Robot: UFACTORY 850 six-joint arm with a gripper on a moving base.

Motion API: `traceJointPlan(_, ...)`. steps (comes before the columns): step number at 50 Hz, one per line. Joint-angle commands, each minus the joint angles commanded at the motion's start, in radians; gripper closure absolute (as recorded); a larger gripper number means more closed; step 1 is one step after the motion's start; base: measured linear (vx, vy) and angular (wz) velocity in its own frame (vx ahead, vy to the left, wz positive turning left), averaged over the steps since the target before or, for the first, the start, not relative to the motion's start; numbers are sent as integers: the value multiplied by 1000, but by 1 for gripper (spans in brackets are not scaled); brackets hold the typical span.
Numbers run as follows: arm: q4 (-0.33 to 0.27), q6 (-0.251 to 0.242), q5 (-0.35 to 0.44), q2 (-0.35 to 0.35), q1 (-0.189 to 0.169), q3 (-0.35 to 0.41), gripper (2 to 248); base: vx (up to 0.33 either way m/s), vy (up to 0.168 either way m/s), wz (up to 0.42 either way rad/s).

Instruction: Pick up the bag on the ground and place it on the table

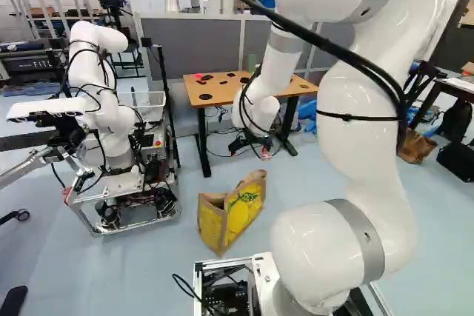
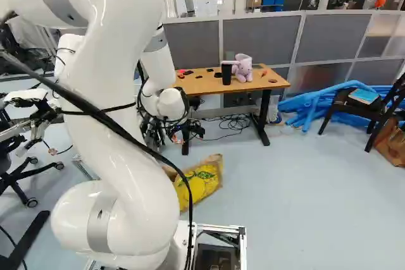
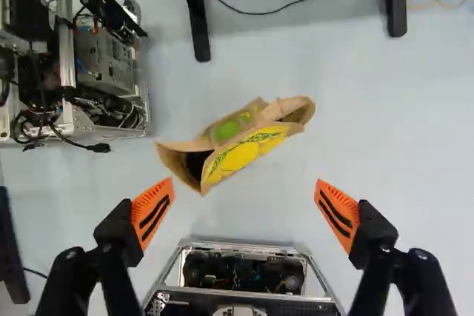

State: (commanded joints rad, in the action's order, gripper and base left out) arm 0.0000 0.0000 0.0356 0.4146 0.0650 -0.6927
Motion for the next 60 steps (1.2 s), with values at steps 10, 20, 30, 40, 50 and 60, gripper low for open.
traceJointPlan(10, 0, 0, -97, 74, 14, -68, 3, 0, 0, 0)
traceJointPlan(20, 0, 0, -194, 145, 29, -135, 3, 0, 0, 0)
traceJointPlan(30, 0, 0, -291, 213, 43, -203, 3, 0, 0, 0)
traceJointPlan(40, 0, 0, -379, 278, 56, -271, 3, 0, 0, 0)
traceJointPlan(50, 0, 0, -407, 340, 69, -339, 3, 0, 0, 0)
traceJointPlan(60, 0, 0, -410, 401, 81, -408, 3, 0, 0, 0)
